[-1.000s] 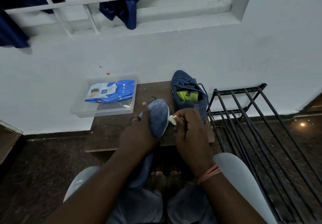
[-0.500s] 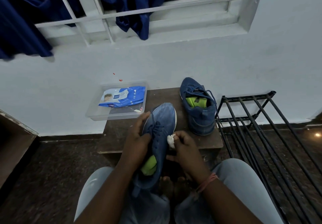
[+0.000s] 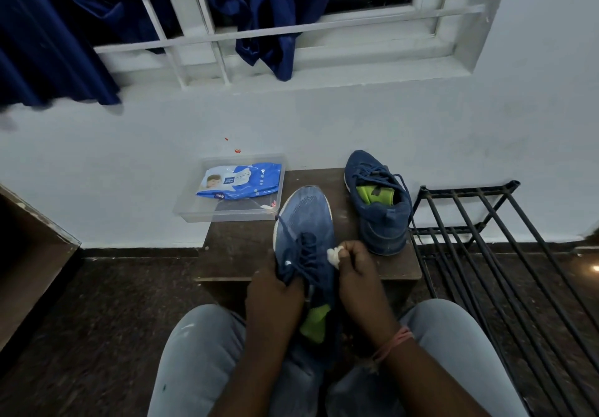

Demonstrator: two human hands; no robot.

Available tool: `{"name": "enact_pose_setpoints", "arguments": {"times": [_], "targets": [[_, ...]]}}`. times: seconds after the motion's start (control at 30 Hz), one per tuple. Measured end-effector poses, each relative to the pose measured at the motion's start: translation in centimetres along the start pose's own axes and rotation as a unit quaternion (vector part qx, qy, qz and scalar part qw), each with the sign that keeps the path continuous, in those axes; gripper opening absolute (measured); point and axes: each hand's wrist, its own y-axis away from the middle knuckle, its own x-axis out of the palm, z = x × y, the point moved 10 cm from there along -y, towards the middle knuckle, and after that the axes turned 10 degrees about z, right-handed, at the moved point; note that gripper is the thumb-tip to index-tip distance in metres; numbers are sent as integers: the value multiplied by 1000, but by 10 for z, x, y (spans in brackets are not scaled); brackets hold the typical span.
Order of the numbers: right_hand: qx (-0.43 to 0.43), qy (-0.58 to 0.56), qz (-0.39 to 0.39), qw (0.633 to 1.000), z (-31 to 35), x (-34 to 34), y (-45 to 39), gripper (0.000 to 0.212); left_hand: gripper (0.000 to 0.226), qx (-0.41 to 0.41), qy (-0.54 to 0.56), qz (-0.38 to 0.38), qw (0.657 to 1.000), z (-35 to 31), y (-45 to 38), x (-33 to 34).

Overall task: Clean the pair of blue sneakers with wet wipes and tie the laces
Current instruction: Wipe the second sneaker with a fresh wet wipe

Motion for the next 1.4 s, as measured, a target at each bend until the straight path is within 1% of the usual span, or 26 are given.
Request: {"name": "enact_pose_setpoints", "arguments": {"times": [0.07,0.1,0.17,0.23,0.3,0.4,0.43,0.47,0.53,0.6,0.67,0.7,0.77,0.8,0.83,0.9,0.93,0.97,1.0,1.03,1.07,1.1,1.17,1.23,1.33,1.4], "targets": [[-44,66,-41,996,19,-13,5,15,55,40,67,35,996,-8,15,15],[-59,91,-58,992,27,-19,7,14,61,66,108,76,989,-14,21,24],[-66,110,-76,989,36,-34,7,15,72,91,238,171,952,-20,29,37],[-57,90,-73,992,33,-43,3,17,62,66,367,174,912,-13,26,28],[-22,34,-39,998,20,-34,-2,19,60,24,449,161,878,-3,23,24],[8,-3,3,1000,5,-5,1,22,61,-35,488,184,852,6,27,33],[6,3,4,1000,5,0,3,23,62,-56,510,188,838,9,28,36],[2,6,2,1000,7,2,5,23,62,-70,541,202,813,9,30,39],[-22,13,-9,1000,20,-2,9,22,60,-70,574,219,786,5,31,44],[-101,62,-21,993,52,-7,18,18,57,-57,574,211,789,3,30,44],[-219,179,20,959,97,4,35,18,60,-44,569,203,796,7,26,45],[-257,243,66,933,111,20,45,16,72,-41,571,203,794,11,23,46],[-276,360,144,880,119,55,66,13,110,-47,582,203,786,17,20,44],[-278,394,153,863,119,65,73,12,122,-52,583,197,787,23,17,43],[-283,399,146,860,117,68,78,11,127,-49,579,198,789,26,16,43],[-301,370,105,872,120,55,79,13,129,-41,570,203,795,31,14,43],[-305,332,84,889,122,42,75,16,126,-45,571,202,794,34,15,44],[-288,260,65,919,122,24,67,18,121,-50,580,204,787,38,15,45],[-250,147,48,956,118,2,57,21,121,-50,590,213,777,36,16,45],[-206,49,6,977,108,-23,48,25,123,-45,604,221,764,34,16,44],[-170,-11,-45,984,100,-47,42,30,124,-38,618,220,753,31,15,40],[-148,-20,-91,985,91,-67,40,32,121,-31,626,208,751,29,14,36],[-117,-7,-149,982,72,-93,38,35,104,-16,631,177,756,25,10,27],[-94,13,-170,981,60,-101,37,28,82,-21,637,169,751,21,9,26],[-143,144,-169,965,88,-86,47,17,71,-37,636,161,754,28,9,26],[-202,179,-144,952,122,-60,55,14,69,-17,623,154,767,28,7,23]]}}
